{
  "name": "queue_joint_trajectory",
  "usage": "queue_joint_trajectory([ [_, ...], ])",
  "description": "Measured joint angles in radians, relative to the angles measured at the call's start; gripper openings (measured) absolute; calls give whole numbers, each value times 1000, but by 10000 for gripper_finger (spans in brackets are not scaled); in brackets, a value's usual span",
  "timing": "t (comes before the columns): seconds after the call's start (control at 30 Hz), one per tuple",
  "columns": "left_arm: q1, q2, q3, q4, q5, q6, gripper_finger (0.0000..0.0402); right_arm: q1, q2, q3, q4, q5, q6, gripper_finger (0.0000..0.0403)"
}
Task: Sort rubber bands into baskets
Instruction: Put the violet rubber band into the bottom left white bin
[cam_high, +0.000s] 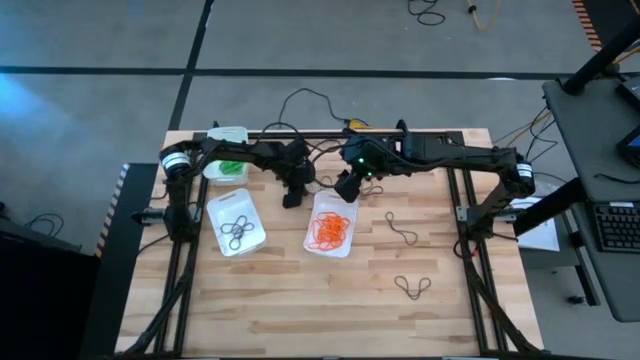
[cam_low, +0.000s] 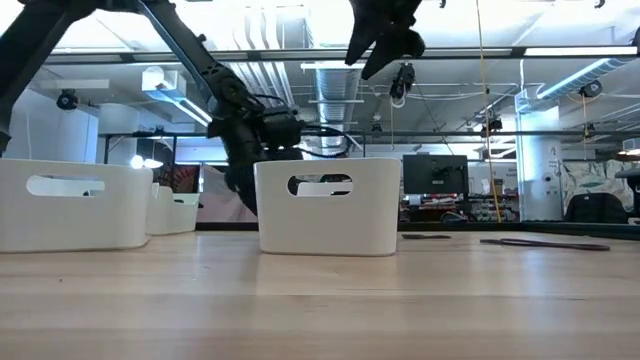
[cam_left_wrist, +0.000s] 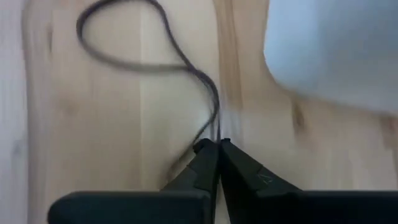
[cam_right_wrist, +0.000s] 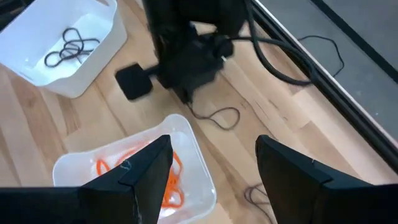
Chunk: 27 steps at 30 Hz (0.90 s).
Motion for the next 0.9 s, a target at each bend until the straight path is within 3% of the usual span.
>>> queue_joint_trajectory([
  [0.33, 3, -229, -78, -68, -6, -23, 0, -3, -12, 62, -64, 5, -81, 224],
  [0.6, 1, -489, -155, -147, 19, -99, 0, -2, -12, 62, -64, 0, -87, 224],
  [0.9, -18, -804, -160, -501, 166, -299, 0, -3, -12, 62, -62, 0, -120, 224],
])
